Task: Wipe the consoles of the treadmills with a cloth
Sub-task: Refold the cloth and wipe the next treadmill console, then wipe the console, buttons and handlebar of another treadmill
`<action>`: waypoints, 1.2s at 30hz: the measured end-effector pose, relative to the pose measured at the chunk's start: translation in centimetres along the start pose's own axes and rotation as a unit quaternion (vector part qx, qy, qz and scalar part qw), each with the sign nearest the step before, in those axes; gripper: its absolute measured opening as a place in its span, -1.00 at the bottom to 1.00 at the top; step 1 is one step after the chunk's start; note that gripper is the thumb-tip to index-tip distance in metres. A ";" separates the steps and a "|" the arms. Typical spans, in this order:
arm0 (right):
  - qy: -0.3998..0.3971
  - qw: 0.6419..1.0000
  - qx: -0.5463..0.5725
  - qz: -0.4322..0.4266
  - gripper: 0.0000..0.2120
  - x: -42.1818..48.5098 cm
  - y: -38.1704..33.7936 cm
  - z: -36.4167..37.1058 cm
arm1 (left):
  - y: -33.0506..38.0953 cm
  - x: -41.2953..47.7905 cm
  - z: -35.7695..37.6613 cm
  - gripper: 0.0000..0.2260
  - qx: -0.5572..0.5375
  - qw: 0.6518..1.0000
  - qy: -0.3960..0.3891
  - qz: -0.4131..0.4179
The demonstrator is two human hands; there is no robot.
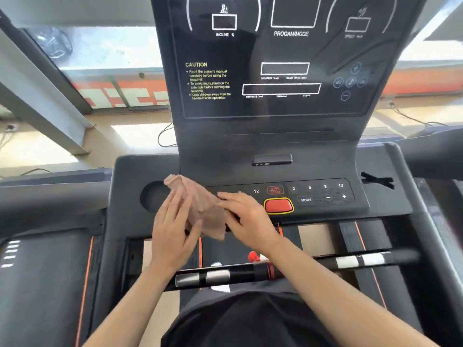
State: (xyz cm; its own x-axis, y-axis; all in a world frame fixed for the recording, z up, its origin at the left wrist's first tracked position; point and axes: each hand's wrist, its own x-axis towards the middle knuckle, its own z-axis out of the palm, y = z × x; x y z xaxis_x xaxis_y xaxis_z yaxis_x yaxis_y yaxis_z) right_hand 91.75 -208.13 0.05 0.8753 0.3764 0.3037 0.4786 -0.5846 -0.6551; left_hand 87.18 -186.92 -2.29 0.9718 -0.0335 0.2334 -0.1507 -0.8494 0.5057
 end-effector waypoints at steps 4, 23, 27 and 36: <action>0.136 0.973 -0.142 0.123 -0.75 -5.2 4.8 -5.0 | 0.6 2.0 1.6 -0.33 0.140 0.985 -0.096 -0.012; 0.102 0.840 -0.241 0.475 -0.28 -21.9 8.7 -8.5 | 13.4 9.0 10.7 -0.29 0.179 0.899 -0.224 0.332; 0.119 0.841 -0.198 0.489 -0.28 -21.5 8.0 -9.3 | 18.0 11.2 13.3 -0.31 0.140 0.870 -0.256 0.398; 0.104 0.888 -0.067 0.444 -0.60 -24.8 7.4 -14.6 | 29.3 13.4 18.8 -0.55 0.103 0.784 -0.360 0.496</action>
State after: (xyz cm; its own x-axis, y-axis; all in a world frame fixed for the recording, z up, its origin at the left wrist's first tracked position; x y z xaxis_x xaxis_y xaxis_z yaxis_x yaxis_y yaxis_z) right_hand 74.63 -232.28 -2.21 0.8991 -0.4070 -0.1610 -0.4138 -0.6702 -0.6162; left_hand 99.21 -222.20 0.05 0.2576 -0.9562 -0.1394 -0.9360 -0.2827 0.2096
